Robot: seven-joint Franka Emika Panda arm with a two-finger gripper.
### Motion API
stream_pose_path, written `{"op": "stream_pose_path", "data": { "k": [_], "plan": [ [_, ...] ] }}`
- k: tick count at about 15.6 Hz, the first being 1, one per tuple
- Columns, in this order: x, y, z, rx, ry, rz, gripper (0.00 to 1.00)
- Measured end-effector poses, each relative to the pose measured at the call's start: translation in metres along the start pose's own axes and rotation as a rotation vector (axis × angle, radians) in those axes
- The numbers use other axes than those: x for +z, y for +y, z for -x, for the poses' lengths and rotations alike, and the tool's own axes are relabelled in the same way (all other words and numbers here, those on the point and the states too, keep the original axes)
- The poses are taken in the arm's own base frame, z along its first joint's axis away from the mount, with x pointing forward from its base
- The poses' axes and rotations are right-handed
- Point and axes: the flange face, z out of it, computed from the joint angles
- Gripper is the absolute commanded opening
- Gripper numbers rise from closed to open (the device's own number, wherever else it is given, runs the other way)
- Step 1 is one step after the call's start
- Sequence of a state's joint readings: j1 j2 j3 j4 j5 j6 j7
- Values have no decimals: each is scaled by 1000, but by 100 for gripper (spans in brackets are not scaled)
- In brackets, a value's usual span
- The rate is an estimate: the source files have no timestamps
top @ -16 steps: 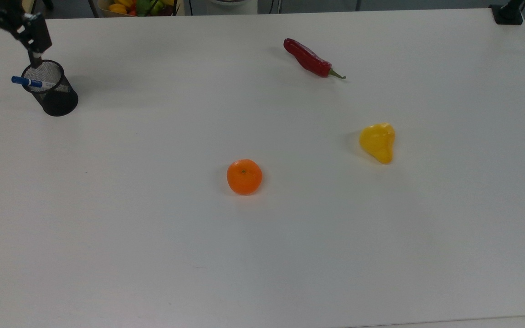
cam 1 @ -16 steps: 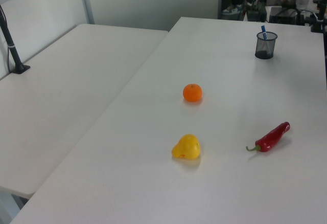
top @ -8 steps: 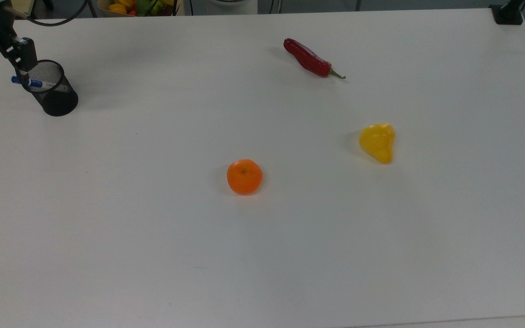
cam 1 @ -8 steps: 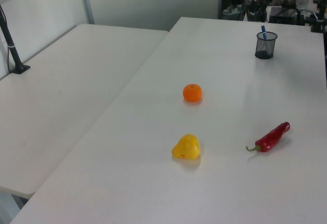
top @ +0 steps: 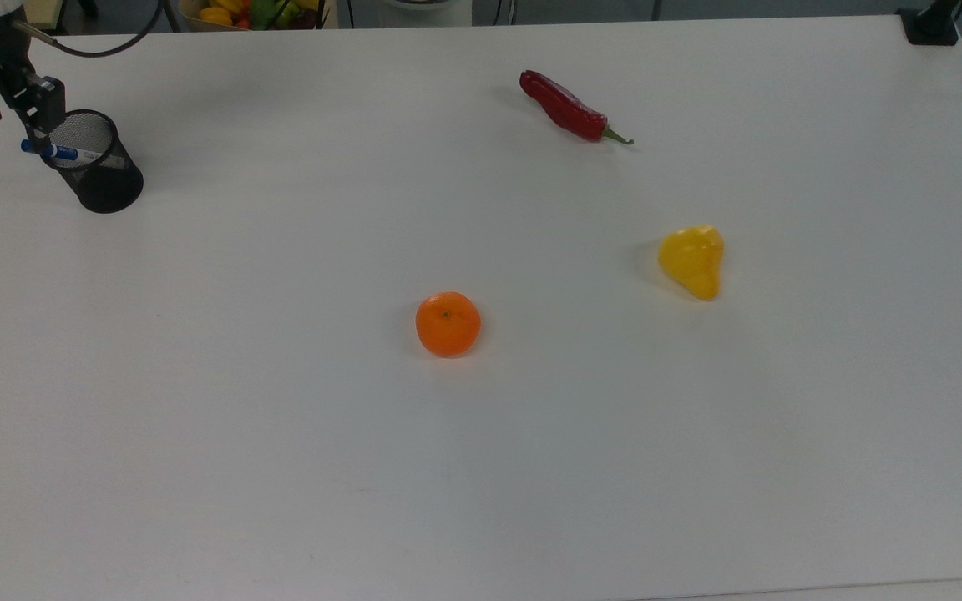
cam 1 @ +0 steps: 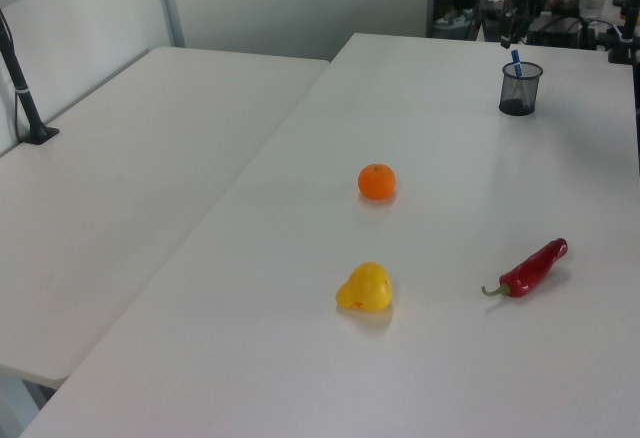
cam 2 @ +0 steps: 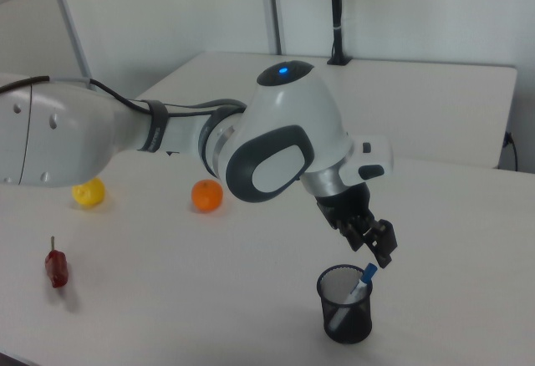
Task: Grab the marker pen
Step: 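Close the gripper on the blue-capped white marker in the cup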
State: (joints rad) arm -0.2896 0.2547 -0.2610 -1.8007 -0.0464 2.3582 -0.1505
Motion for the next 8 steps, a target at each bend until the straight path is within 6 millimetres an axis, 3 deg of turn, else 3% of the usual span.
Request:
{"op": "stream_pose_path", "data": {
  "k": [2,4,8],
  "plan": [
    [10,-1,5,-7,1,7,57],
    [18,-2,7,-11,-5,9,48],
    [29,-4,10,-13,-20,9,20]
  ]
}}
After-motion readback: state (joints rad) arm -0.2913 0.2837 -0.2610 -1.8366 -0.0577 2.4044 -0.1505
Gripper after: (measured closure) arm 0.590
